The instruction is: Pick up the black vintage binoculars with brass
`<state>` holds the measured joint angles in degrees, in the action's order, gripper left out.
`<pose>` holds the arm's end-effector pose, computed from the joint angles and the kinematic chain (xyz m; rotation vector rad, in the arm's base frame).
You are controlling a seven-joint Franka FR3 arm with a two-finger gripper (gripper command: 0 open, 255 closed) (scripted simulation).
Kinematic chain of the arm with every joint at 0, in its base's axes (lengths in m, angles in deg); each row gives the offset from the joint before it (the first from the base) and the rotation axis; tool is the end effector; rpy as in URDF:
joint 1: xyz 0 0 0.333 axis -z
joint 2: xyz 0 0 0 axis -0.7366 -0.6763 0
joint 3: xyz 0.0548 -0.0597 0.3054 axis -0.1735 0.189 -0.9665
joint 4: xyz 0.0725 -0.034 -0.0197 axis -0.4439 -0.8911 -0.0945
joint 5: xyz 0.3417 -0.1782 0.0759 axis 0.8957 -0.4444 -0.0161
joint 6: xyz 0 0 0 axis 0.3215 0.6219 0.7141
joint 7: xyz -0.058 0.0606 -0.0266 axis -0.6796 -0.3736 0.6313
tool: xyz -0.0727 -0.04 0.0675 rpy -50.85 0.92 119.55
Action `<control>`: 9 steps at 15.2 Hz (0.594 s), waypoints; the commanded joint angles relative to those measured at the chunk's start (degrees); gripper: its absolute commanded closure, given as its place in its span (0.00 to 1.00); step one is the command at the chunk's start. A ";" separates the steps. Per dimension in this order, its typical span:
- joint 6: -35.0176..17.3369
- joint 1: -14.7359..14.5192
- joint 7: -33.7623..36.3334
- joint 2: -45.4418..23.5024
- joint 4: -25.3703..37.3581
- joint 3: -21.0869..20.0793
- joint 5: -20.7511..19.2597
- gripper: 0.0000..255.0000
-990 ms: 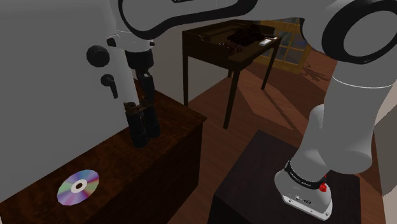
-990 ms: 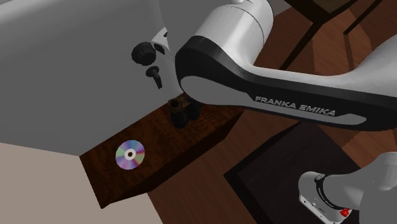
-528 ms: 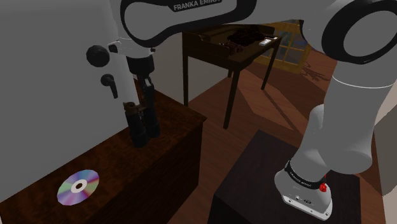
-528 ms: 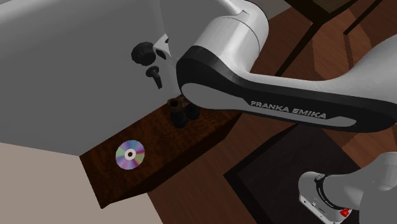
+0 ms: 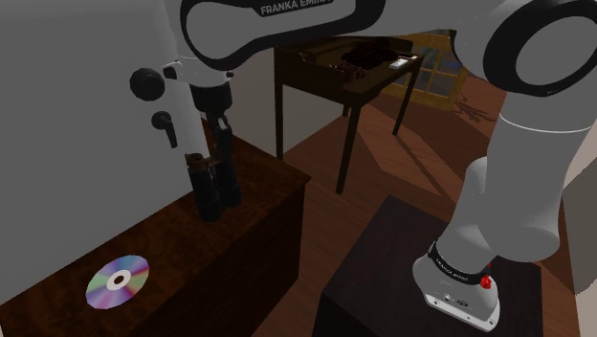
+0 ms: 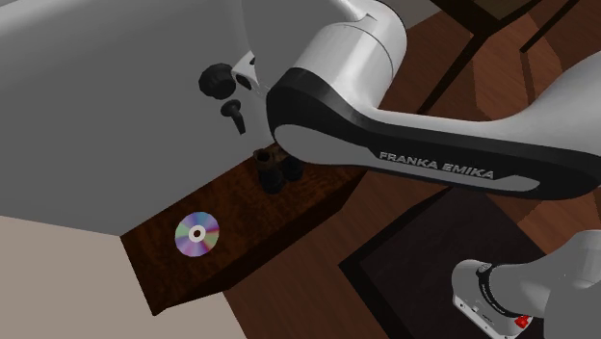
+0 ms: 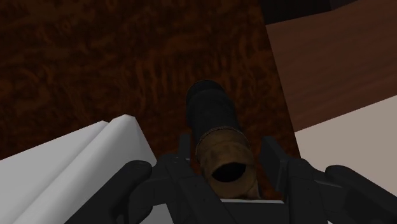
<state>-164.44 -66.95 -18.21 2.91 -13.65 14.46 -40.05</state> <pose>0.5604 0.2747 0.5132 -2.6024 -1.7059 0.0277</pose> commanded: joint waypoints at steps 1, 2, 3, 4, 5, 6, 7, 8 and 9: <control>1.16 0.01 0.04 -0.10 1.06 0.01 0.01 1.00; 1.94 0.00 0.06 -0.12 1.87 0.00 0.01 1.00; 2.73 -0.01 0.07 -0.16 2.69 0.00 0.00 1.00; 3.51 -0.03 0.09 -0.20 3.52 -0.01 -0.01 1.00; 4.31 -0.04 0.11 -0.26 4.38 -0.01 -0.01 1.00; 5.11 -0.05 0.13 -0.34 5.25 -0.02 -0.02 1.00; 5.92 -0.06 0.15 -0.43 6.15 -0.03 -0.04 1.00; 6.73 -0.08 0.18 -0.54 7.08 -0.04 -0.05 1.00; 7.55 -0.10 0.20 -0.67 8.03 -0.05 -0.07 1.00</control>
<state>-157.85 -67.01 -18.10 2.38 -6.91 14.43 -40.08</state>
